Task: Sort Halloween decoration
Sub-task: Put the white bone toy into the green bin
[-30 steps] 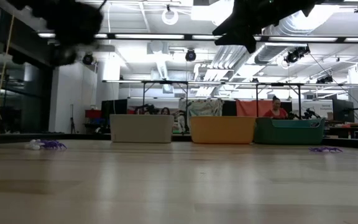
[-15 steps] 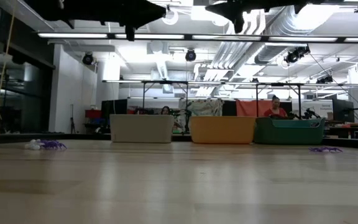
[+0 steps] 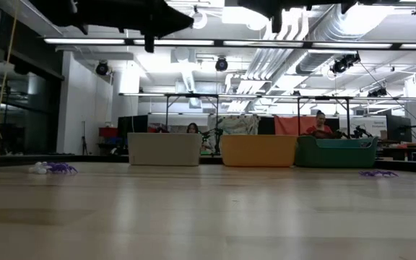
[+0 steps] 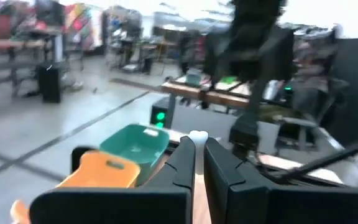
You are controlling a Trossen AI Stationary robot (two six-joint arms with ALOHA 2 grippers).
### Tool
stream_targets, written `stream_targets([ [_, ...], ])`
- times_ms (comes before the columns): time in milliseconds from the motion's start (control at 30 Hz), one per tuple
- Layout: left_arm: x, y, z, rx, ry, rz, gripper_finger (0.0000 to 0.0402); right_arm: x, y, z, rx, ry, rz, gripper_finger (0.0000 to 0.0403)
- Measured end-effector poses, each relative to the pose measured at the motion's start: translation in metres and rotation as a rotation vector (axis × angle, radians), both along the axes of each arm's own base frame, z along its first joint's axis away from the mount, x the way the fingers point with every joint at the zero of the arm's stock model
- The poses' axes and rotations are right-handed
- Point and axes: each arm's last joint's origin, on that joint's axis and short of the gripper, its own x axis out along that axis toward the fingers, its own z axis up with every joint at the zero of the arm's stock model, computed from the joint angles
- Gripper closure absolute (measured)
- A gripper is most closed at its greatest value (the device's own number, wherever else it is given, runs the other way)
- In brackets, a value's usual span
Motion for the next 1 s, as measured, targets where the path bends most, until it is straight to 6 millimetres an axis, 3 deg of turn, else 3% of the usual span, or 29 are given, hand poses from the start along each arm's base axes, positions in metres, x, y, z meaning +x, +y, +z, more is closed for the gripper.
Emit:
stream_targets([
  [133,0.022,0.009,-0.005,-0.029,0.119,0.000,0.0400,-0.003,-0.004,0.017,-0.037,-0.178,-0.084,0.0251],
  [333,0.081,0.030,-0.022,0.015,0.279,-0.002,0.0400,-0.013,-0.014,0.037,-0.086,-0.390,-0.155,0.0251],
  [667,0.190,0.070,-0.053,0.013,0.259,0.012,0.0401,-0.017,-0.018,0.041,-0.049,-0.441,-0.175,0.0251],
  [1000,0.268,0.094,-0.082,-0.032,0.175,0.017,0.0401,-0.018,-0.020,0.041,0.017,-0.460,-0.243,0.0251],
])
